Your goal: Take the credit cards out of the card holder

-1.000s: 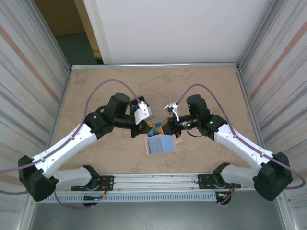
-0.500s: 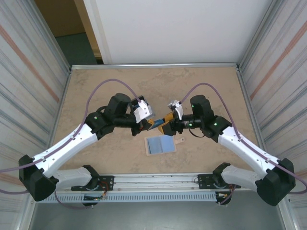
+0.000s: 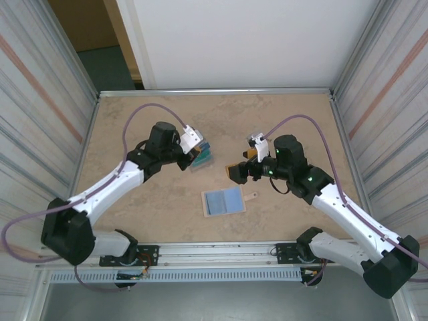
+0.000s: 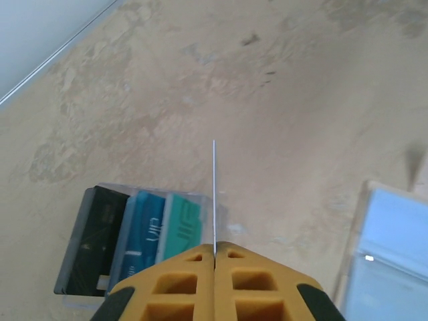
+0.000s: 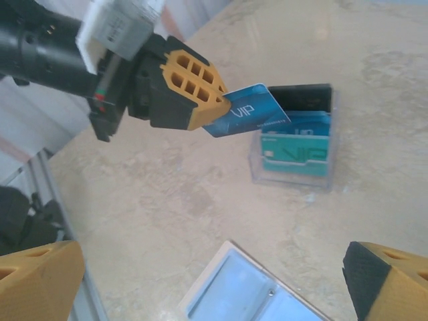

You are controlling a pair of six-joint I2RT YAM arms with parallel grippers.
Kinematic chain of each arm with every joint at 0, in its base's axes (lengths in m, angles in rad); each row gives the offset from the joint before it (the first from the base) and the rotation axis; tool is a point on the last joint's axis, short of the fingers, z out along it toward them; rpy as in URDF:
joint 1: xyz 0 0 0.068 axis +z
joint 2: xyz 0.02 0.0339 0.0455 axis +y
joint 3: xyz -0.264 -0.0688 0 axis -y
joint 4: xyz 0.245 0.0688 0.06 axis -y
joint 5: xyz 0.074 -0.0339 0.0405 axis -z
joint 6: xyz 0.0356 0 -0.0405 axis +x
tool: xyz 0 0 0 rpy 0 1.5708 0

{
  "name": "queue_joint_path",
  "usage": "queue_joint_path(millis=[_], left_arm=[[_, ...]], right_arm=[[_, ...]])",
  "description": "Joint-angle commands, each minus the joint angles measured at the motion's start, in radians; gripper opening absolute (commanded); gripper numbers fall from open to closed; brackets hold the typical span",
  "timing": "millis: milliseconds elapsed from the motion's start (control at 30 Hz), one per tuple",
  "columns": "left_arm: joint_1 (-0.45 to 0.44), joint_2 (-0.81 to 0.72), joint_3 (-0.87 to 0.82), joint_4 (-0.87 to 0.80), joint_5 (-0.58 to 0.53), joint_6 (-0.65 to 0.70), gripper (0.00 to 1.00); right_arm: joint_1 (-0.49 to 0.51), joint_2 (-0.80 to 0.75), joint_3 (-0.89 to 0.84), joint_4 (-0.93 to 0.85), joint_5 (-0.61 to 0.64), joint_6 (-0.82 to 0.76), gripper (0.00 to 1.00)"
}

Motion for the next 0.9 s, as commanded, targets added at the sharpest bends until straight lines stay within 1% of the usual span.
queue_joint_path(millis=[0, 133, 233, 367, 600, 867], left_arm=[[0.026, 0.066, 0.001, 0.092, -0.007, 0.079, 0.0], [0.061, 0.149, 0.027, 0.116, 0.018, 0.127, 0.0], [0.09, 0.203, 0.048, 0.121, 0.038, 0.147, 0.0], [0.11, 0.258, 0.072, 0.108, 0.033, 0.176, 0.0], [0.137, 0.299, 0.089, 0.127, 0.058, 0.186, 0.0], [0.146, 0.341, 0.111, 0.12, 0.051, 0.205, 0.0]], right_arm=[[-0.01, -0.023, 0.004, -0.011, 0.123, 0.062, 0.99], [-0.018, -0.021, 0.0, -0.028, 0.197, 0.088, 0.99], [-0.019, -0.028, -0.009, -0.026, 0.213, 0.091, 0.99], [-0.02, -0.042, -0.021, -0.018, 0.231, 0.098, 0.99], [-0.021, -0.049, -0.031, -0.01, 0.244, 0.108, 0.99], [-0.021, -0.046, -0.035, -0.008, 0.251, 0.114, 0.99]])
